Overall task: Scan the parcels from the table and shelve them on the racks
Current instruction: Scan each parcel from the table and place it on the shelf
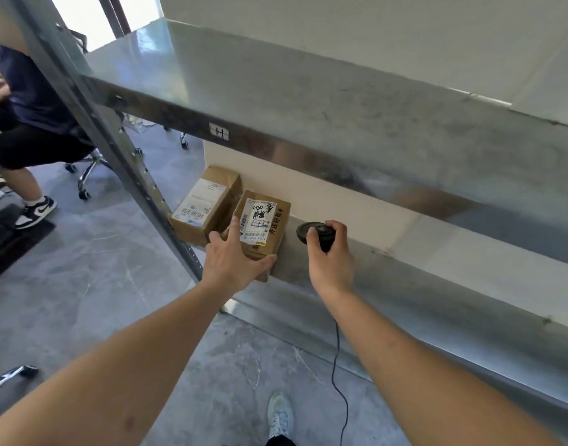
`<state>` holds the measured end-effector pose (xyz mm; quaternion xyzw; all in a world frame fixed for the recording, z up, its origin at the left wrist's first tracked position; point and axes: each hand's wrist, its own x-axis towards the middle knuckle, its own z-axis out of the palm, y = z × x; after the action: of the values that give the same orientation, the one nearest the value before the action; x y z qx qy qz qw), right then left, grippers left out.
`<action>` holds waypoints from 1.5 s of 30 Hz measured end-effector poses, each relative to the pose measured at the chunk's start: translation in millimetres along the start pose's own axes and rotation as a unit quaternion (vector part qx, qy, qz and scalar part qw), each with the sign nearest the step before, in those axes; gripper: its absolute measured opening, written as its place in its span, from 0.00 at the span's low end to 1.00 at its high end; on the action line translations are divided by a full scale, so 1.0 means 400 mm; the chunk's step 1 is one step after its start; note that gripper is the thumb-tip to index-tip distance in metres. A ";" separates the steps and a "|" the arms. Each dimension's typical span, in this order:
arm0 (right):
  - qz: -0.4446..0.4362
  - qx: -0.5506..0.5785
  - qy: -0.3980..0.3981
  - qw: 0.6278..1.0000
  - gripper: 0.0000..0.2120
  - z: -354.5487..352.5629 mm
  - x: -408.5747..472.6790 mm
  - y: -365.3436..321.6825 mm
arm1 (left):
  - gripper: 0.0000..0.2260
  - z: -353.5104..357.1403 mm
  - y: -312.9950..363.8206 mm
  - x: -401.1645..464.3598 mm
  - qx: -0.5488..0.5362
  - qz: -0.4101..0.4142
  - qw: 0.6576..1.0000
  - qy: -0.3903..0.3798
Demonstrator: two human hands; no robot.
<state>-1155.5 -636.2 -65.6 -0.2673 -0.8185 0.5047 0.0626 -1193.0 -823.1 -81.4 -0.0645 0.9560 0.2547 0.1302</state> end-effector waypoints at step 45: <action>0.039 0.058 0.136 0.988 0.18 0.000 -0.102 -0.107 | 0.27 -0.174 0.077 0.067 0.270 0.362 0.890 -0.064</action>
<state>-1136.7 -671.4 -22.0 -0.3613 -0.7604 0.5126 0.1689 -1239.5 -833.1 -16.2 0.3401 0.9346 0.0201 0.1026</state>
